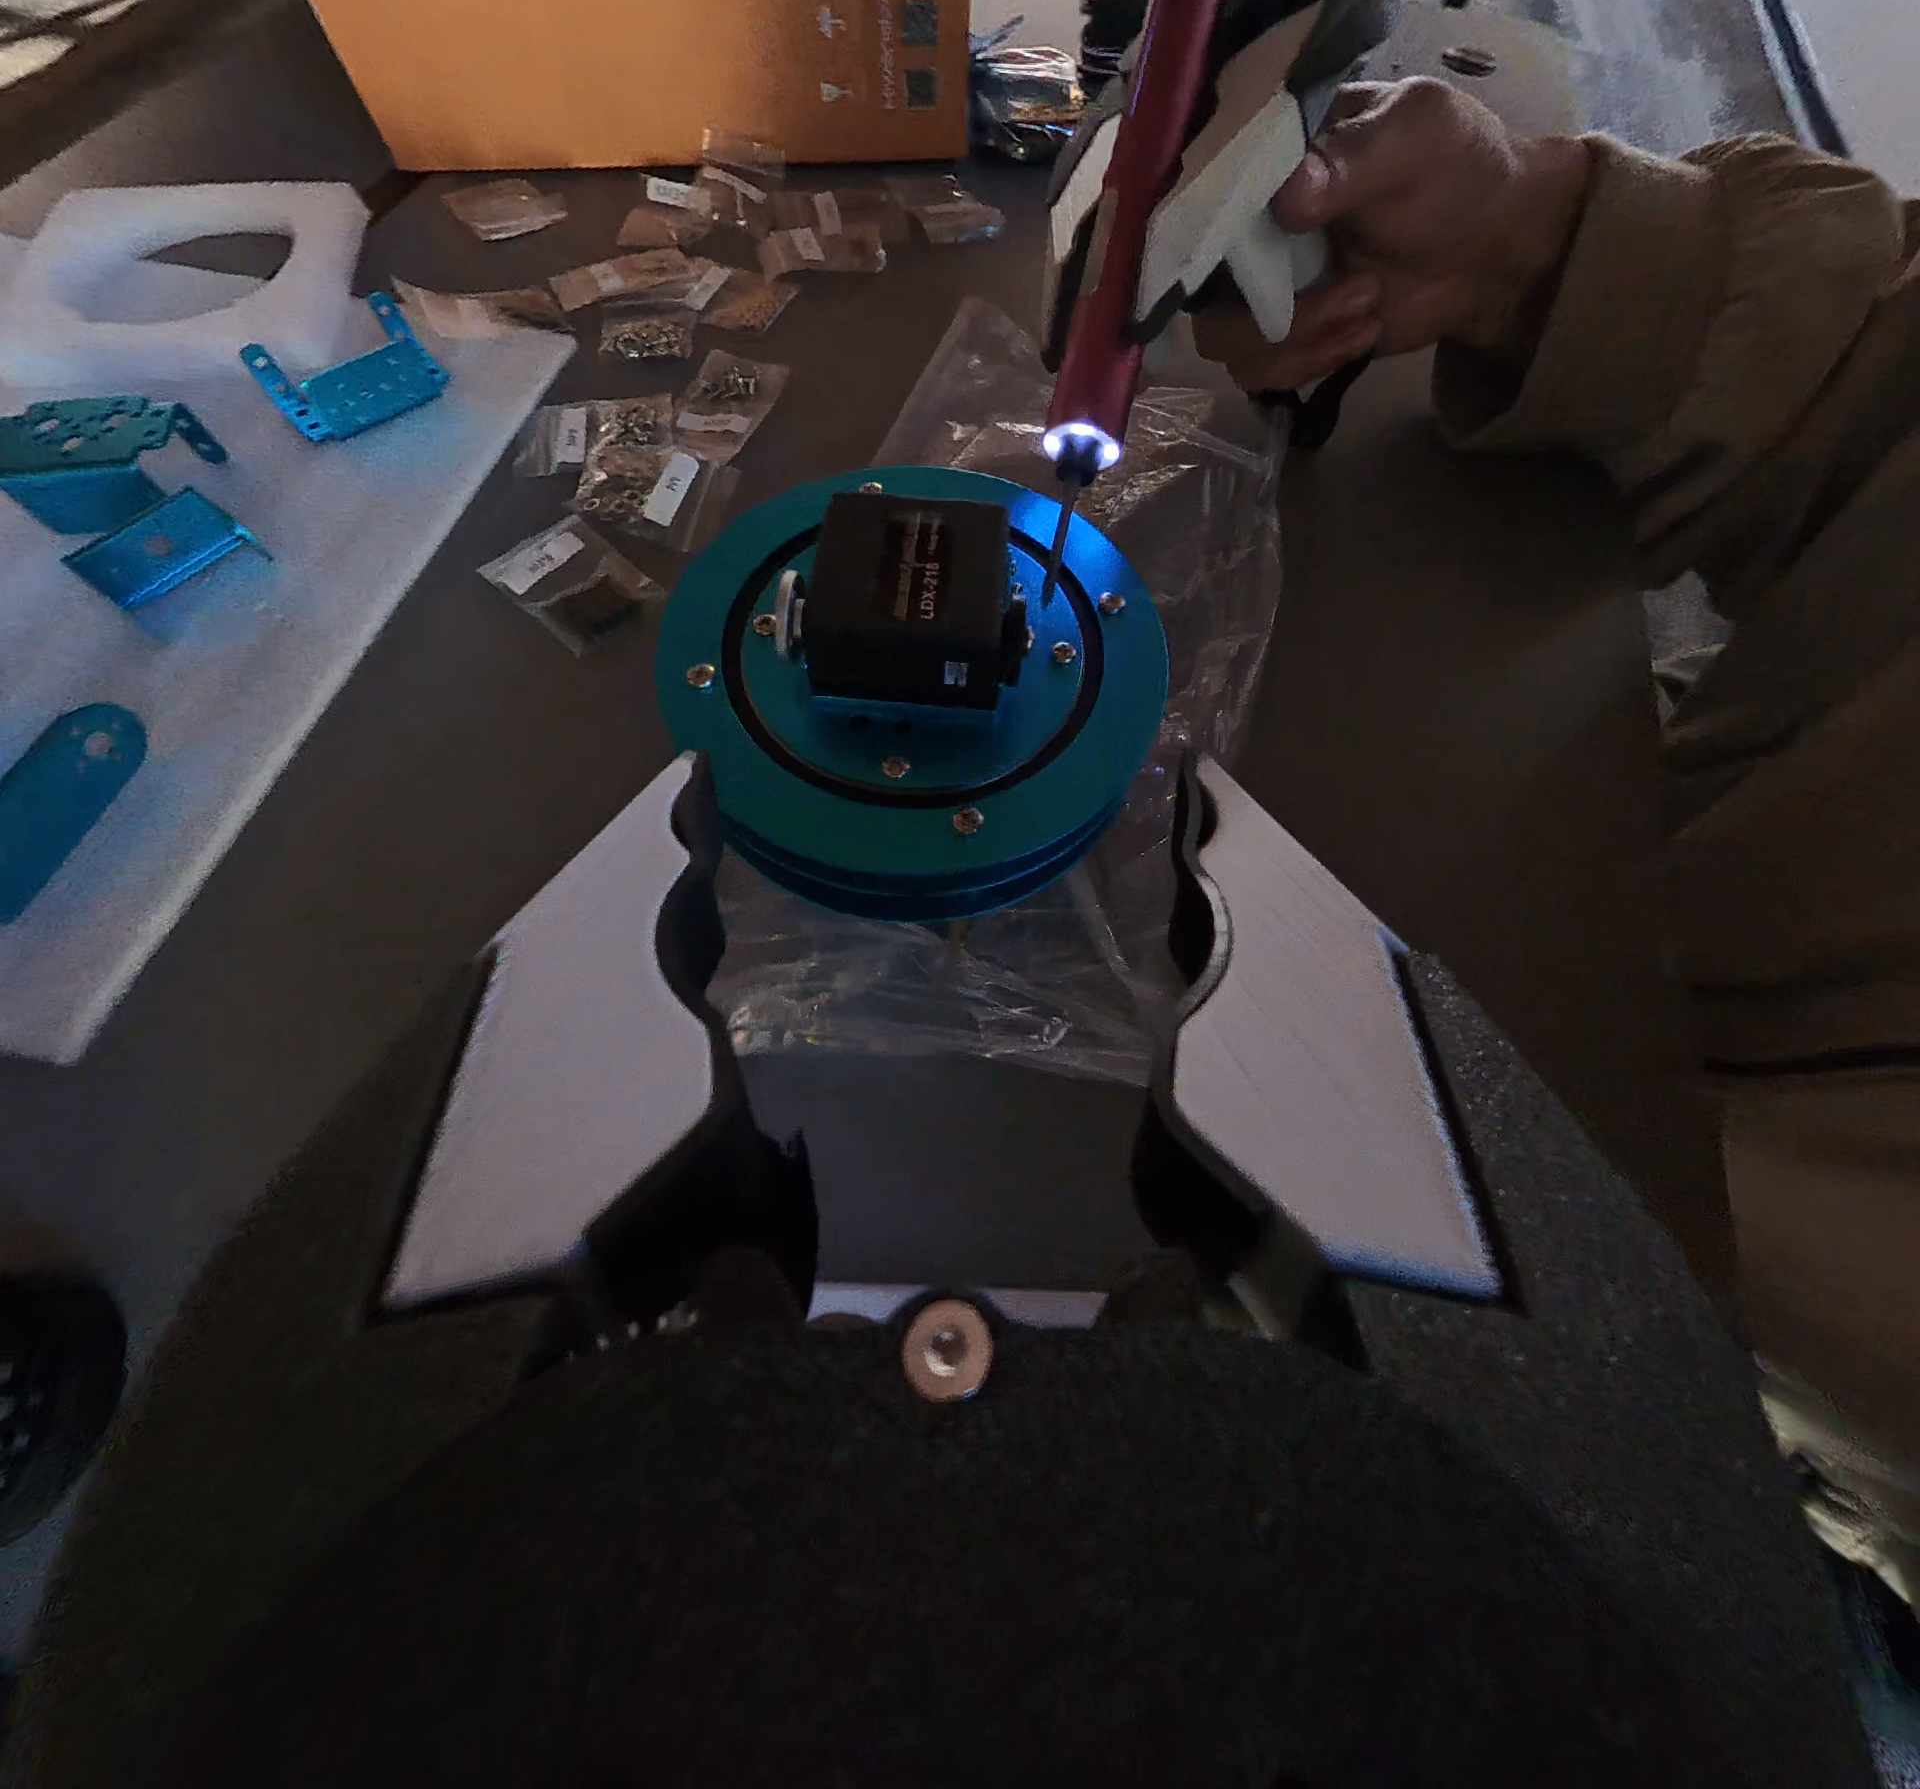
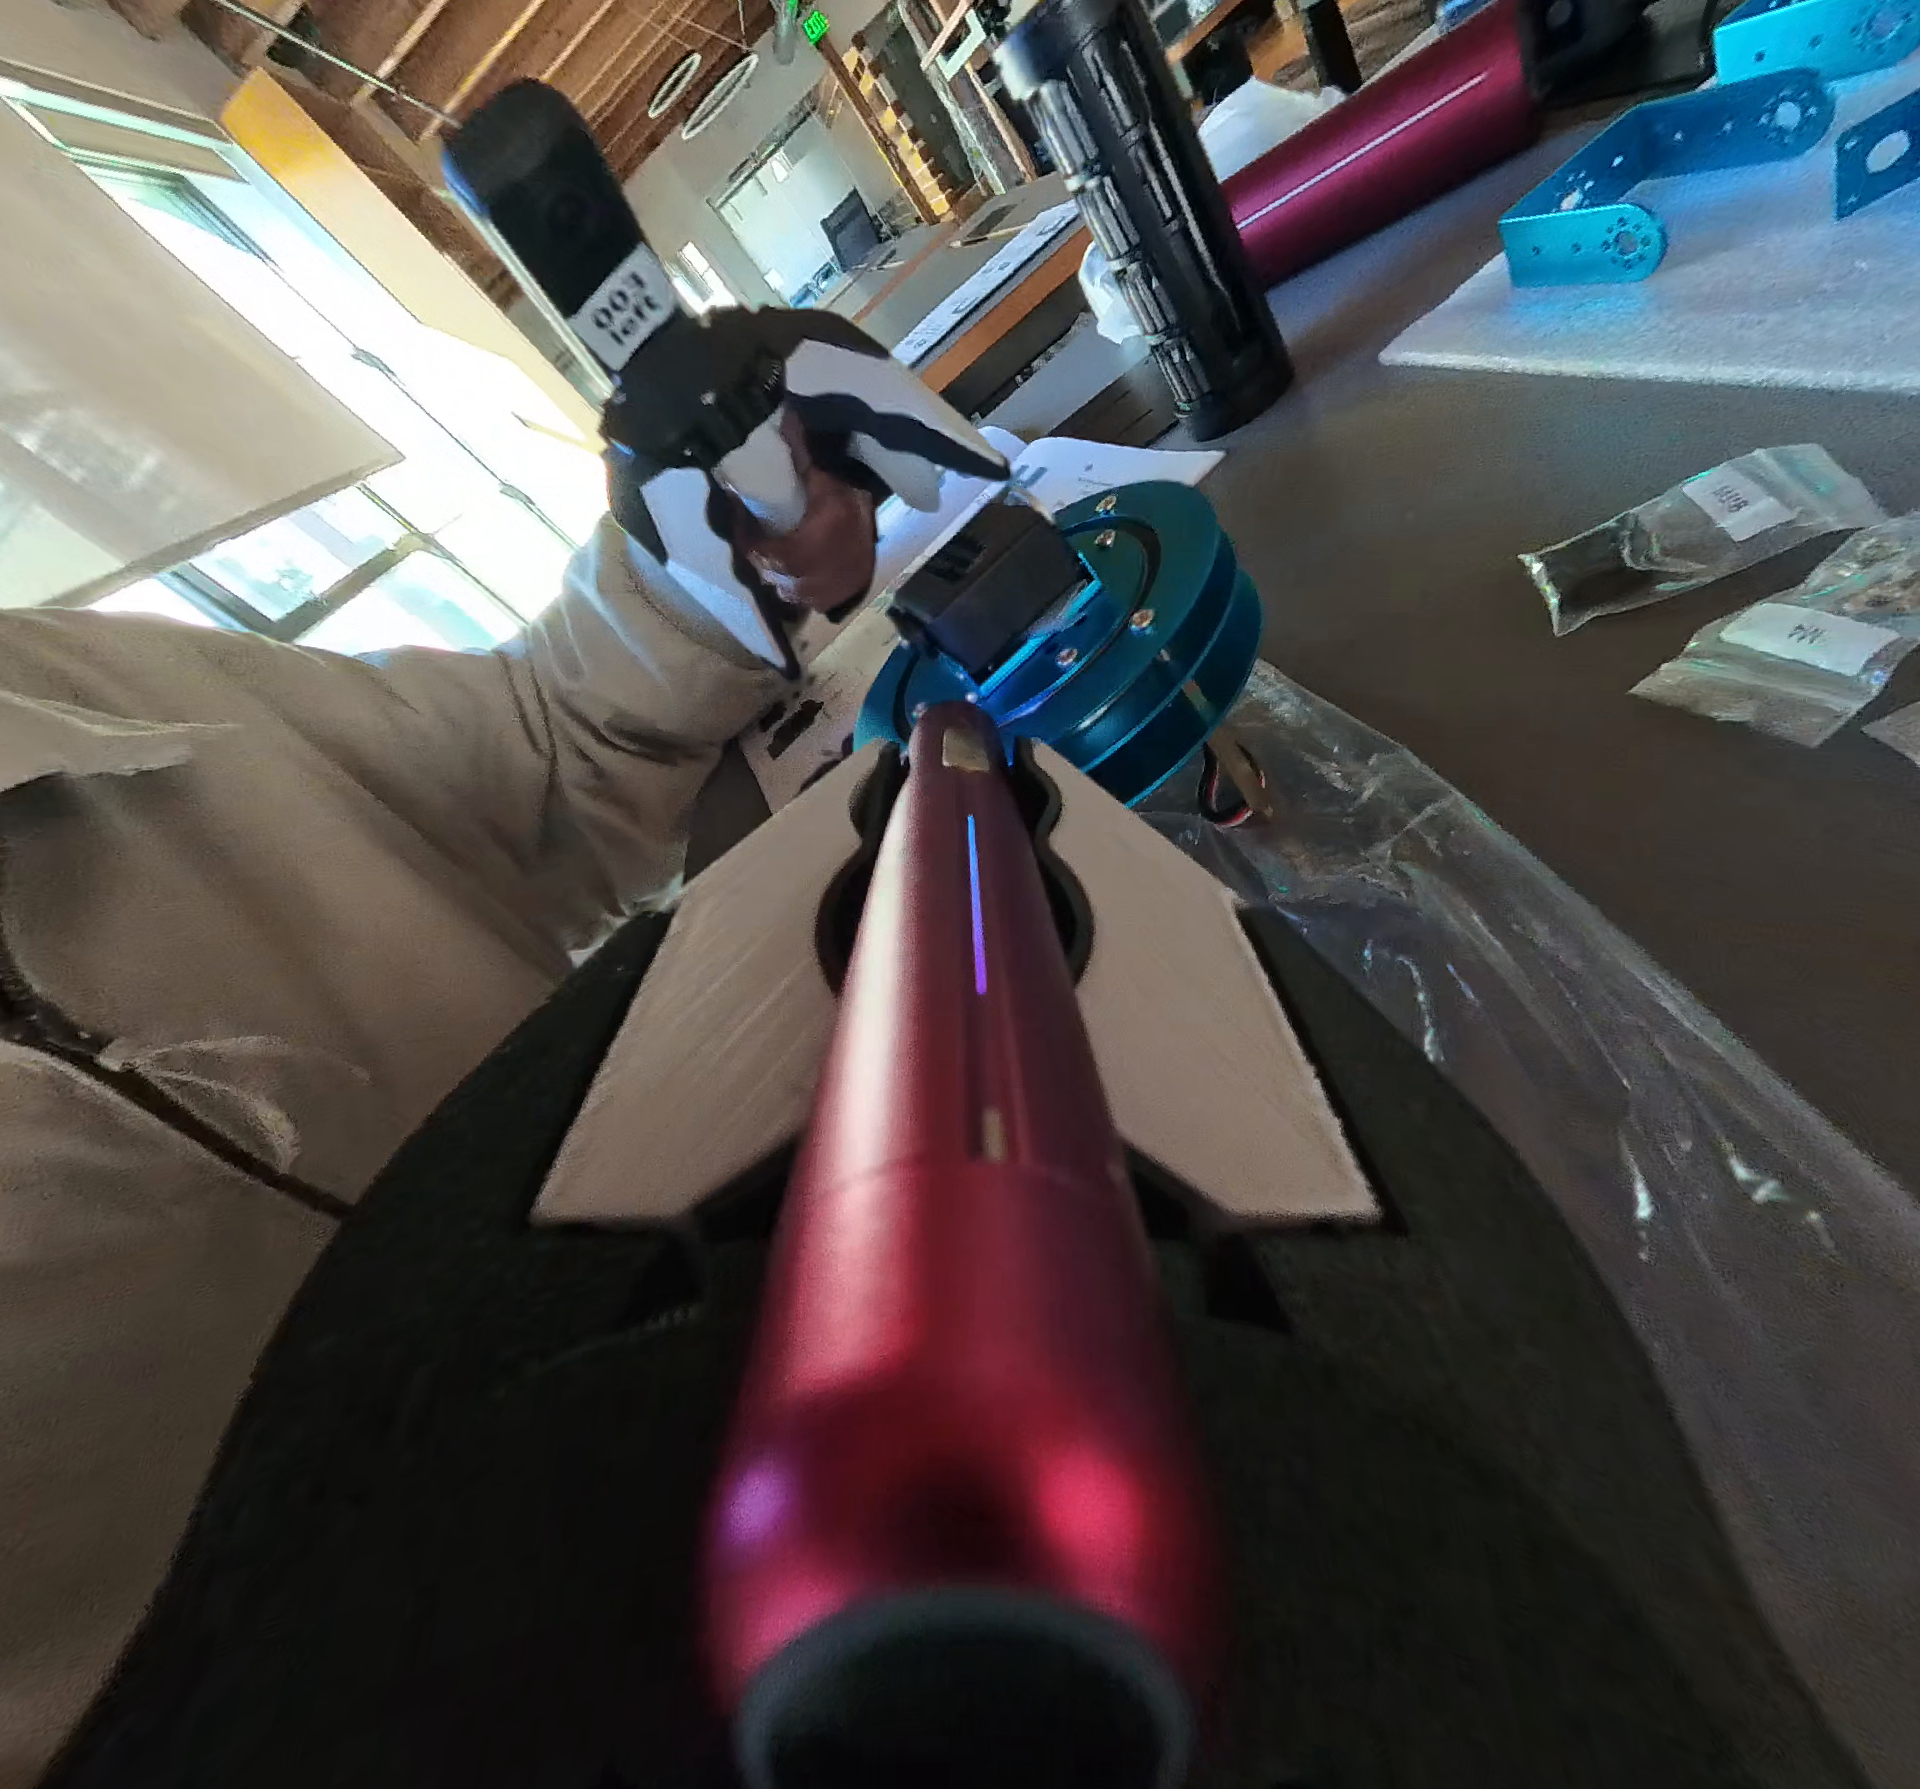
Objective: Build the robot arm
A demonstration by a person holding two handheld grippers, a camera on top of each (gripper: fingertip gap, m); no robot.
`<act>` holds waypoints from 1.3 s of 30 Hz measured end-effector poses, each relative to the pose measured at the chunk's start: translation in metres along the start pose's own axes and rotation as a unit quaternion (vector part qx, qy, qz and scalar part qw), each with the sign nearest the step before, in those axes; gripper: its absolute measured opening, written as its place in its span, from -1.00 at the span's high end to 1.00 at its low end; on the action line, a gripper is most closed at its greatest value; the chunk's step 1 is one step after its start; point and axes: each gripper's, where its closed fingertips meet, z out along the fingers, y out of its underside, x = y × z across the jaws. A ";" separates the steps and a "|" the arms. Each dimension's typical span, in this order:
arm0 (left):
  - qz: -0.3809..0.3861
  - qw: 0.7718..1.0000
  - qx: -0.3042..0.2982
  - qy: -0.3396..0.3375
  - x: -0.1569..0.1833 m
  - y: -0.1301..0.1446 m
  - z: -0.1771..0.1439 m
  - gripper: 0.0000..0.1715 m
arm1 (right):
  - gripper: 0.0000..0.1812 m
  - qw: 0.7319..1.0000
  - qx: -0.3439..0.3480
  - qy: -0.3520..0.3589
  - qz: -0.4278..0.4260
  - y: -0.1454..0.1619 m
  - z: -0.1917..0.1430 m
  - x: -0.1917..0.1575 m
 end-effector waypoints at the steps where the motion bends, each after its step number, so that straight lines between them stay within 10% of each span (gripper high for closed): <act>1: -0.001 1.000 0.002 0.014 -0.001 0.002 0.005 -0.05 | 0.78 1.000 0.004 -0.002 0.002 -0.003 0.000 0.001; 21: -0.055 0.998 0.018 -0.024 0.004 0.013 0.026 -0.12 | 0.78 0.996 0.018 -0.071 0.047 -0.005 -0.003 -0.008; 31: -0.038 0.997 0.014 -0.060 0.021 0.012 0.018 -0.16 | 0.77 0.993 0.058 0.087 -0.056 -0.002 -0.012 -0.053; 39: 0.003 0.989 0.139 0.048 0.076 -0.032 -0.017 0.36 | 0.78 0.978 0.179 0.096 -0.054 0.010 0.004 -0.120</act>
